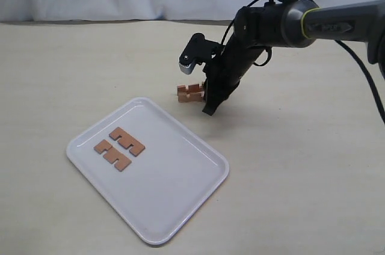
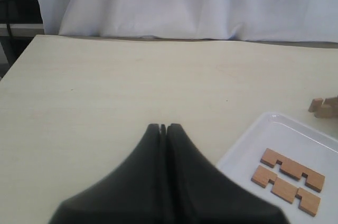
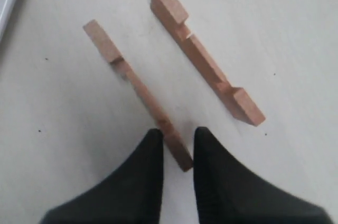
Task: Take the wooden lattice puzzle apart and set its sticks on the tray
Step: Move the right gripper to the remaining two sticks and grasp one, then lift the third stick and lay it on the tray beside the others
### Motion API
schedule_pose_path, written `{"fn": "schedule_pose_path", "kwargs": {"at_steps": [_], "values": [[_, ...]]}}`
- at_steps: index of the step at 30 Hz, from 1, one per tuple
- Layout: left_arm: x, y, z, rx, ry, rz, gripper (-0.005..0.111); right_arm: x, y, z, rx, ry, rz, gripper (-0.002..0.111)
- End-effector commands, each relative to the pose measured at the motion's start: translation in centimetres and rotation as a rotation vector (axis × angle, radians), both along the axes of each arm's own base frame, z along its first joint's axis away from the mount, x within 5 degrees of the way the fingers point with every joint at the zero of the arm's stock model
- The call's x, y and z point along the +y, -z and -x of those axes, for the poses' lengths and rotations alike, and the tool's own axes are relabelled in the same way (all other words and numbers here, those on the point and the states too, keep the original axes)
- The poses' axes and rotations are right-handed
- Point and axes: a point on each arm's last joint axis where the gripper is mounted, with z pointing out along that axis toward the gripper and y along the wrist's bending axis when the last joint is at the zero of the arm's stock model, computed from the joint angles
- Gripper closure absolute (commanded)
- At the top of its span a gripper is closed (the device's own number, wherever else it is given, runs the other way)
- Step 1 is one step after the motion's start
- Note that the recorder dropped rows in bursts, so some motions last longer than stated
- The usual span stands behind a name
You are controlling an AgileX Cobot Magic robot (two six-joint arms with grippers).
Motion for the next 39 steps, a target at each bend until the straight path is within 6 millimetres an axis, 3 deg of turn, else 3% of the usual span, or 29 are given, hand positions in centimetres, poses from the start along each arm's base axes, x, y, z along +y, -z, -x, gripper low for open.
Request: {"fn": "schedule_pose_path", "kwargs": {"at_steps": [1,11,14,20,25,30,33,39], "values": [[0.0,0.0,0.0,-0.006,0.007,0.004,0.107,-0.1,0.0,-0.2,-0.022,-0.002,0.0,0.104],[-0.1,0.0,0.0,-0.007,0.007,0.006,0.107,0.0,-0.5,0.5,0.048,-0.004,-0.01,0.104],[-0.1,0.0,0.0,-0.007,0.007,0.006,0.107,0.3,-1.7,0.9,0.066,0.01,-0.052,0.104],[-0.1,0.0,0.0,-0.007,0.007,0.006,0.107,1.3,-6.1,1.9,0.065,0.048,-0.199,0.104],[-0.1,0.0,0.0,-0.007,0.007,0.006,0.107,4.5,-7.8,4.0,0.148,-0.034,-0.237,0.104],[-0.1,0.0,0.0,-0.007,0.007,0.006,0.107,10.3,-6.9,6.1,0.151,-0.095,-0.237,0.104],[-0.1,0.0,0.0,-0.007,0.007,0.006,0.107,12.7,-6.0,7.0,0.118,-0.091,-0.243,0.104],[0.0,0.1,0.0,-0.004,0.007,0.004,0.107,14.6,-4.7,7.7,0.114,0.021,-0.279,0.104]]}}
